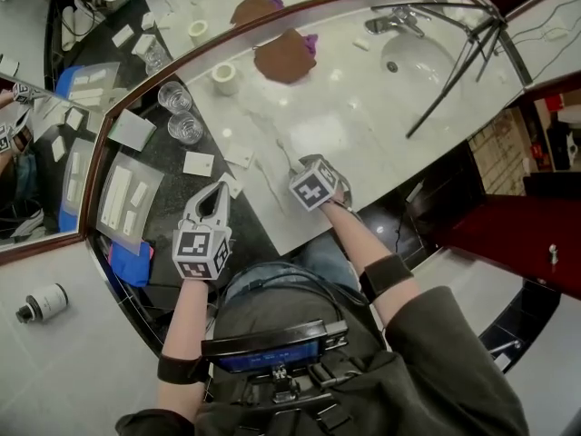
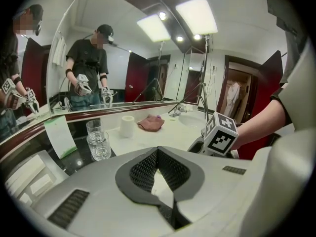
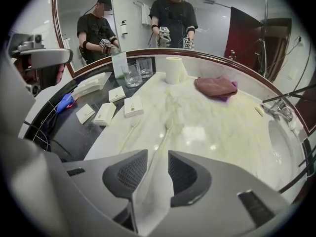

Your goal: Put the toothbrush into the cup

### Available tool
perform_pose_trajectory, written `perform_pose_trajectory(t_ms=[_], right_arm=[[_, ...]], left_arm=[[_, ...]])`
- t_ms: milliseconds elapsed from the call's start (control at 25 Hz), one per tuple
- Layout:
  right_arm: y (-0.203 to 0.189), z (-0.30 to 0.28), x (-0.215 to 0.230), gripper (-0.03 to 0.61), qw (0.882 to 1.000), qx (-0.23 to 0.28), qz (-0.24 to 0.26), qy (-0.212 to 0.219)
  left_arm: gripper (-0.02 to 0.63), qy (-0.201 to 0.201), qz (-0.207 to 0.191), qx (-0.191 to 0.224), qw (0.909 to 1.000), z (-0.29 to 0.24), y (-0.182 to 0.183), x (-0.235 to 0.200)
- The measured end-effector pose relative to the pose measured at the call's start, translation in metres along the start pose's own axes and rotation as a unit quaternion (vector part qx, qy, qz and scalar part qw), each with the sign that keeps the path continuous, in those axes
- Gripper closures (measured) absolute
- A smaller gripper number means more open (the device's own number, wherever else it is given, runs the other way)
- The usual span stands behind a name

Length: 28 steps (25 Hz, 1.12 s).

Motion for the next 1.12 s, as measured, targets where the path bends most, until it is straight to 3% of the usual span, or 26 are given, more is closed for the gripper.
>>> perform_pose_trajectory(t_ms=[480, 680, 1120], right_arm=[[0.014, -0.032, 0.008, 0.426, 0.998, -0.057, -0.007, 0.006], [0.017, -0.037, 0.008, 0.494, 0.996, -0.087, -0.003, 0.021], [0.019, -0.031, 0.006, 0.52, 0.997, -0.074, 0.001, 0.019]], left_arm=[[0.611, -0.012, 0.005, -0.015, 0.9998, -0.015, -0.002, -0.012], [0.611, -0.009, 0.01, -0.017, 0.9998, -0.016, -0.002, -0.019], [0.611, -0.001, 0.022, -0.021, 0.9995, -0.011, -0.007, -0.025]])
Point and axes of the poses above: the fingertips, and each gripper's own axes: z backward along the fingers, x to its right, y out of its top, the point moved 10 cm from there along z, backward along the fingers, and after that the axes turned 8 degrees about y, right-handed, at the moved point
